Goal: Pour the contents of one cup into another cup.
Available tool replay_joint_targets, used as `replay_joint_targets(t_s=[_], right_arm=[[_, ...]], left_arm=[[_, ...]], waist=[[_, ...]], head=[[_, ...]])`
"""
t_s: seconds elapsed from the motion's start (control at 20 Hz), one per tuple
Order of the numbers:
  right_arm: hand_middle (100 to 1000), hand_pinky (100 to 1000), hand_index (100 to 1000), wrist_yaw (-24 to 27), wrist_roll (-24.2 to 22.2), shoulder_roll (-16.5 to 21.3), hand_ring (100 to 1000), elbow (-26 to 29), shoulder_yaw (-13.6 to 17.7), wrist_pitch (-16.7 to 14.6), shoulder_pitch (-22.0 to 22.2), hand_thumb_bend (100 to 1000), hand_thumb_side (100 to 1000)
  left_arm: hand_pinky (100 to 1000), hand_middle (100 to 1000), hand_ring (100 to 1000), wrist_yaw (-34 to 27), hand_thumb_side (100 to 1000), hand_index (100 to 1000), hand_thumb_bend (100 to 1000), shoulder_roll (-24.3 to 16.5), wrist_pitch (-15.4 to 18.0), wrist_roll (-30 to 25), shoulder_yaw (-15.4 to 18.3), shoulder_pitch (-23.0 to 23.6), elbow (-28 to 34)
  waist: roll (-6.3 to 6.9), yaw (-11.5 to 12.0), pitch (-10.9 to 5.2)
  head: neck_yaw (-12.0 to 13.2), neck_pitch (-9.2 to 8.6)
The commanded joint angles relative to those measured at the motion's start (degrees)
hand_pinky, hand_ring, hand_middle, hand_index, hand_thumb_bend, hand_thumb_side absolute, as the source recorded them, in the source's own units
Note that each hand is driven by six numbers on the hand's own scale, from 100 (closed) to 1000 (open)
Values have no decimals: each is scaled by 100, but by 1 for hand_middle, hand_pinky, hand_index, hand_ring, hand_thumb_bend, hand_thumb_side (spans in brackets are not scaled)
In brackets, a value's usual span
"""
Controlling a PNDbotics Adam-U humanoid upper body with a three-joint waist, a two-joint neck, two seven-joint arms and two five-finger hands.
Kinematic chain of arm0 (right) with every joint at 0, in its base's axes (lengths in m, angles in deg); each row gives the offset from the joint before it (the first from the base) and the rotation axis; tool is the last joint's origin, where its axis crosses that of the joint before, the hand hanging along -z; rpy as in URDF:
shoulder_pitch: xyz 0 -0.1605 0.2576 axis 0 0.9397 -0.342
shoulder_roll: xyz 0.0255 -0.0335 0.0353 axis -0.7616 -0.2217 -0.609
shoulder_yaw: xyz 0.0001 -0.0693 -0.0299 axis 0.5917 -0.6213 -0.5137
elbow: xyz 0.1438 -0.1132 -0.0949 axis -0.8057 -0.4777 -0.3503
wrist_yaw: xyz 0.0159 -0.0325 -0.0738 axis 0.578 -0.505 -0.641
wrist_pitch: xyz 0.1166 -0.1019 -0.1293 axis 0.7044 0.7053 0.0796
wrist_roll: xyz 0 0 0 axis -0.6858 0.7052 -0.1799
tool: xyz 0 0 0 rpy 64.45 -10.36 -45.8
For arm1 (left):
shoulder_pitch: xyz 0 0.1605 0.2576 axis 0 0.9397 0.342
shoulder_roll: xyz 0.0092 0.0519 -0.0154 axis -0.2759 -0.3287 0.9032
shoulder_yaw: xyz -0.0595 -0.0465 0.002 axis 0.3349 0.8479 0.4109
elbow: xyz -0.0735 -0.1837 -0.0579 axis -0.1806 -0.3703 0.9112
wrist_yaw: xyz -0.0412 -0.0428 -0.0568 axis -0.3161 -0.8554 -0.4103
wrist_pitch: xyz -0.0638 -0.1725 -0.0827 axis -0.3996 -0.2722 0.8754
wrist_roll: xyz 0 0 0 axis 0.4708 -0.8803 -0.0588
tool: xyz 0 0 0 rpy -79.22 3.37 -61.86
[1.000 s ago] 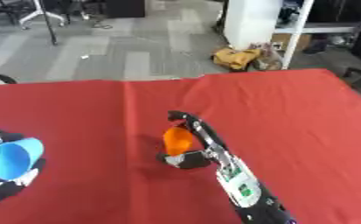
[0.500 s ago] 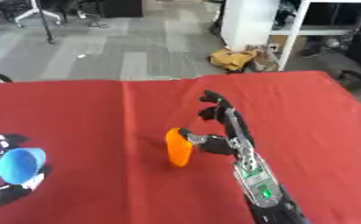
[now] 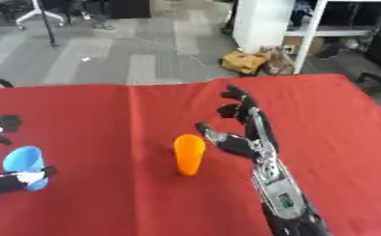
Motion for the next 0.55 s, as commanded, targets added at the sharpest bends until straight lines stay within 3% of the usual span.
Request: replay_joint_targets(t_s=[0.05, 0.25, 0.45, 0.5, 0.55], right_arm=[[750, 645, 900, 48, 18, 58, 636, 218, 49, 24, -54, 591, 100], [740, 617, 897, 100, 38, 80, 625, 356, 65, 47, -30, 579, 100], [740, 617, 897, 130, 37, 89, 625, 418, 66, 82, -22, 579, 100], [695, 549, 887, 142, 44, 101, 575, 439, 74, 77, -20, 556, 100], [692, 547, 887, 184, 61, 127, 573, 503, 93, 69, -3, 556, 100]], left_arm=[[557, 772, 709, -319, 228, 787, 828, -202, -157, -166, 23, -49, 571], [553, 760, 690, -716, 247, 787, 790, -379, -123, -53, -124, 186, 1216], [553, 760, 690, -1108, 247, 787, 790, -487, -406, -177, -222, 360, 1852], [525, 737, 645, -1200, 301, 785, 700, -521, -481, -220, -216, 405, 2002], [524, 736, 643, -1292, 302, 785, 698, -609, -511, -215, -187, 500, 2150]], waist=[[26, -10, -85], [39, -2, -82], [44, -2, -78], [46, 15, -71], [44, 53, -63]], head=[[1, -25], [-16, -24], [-16, -27], [-33, -33], [-64, -41]])
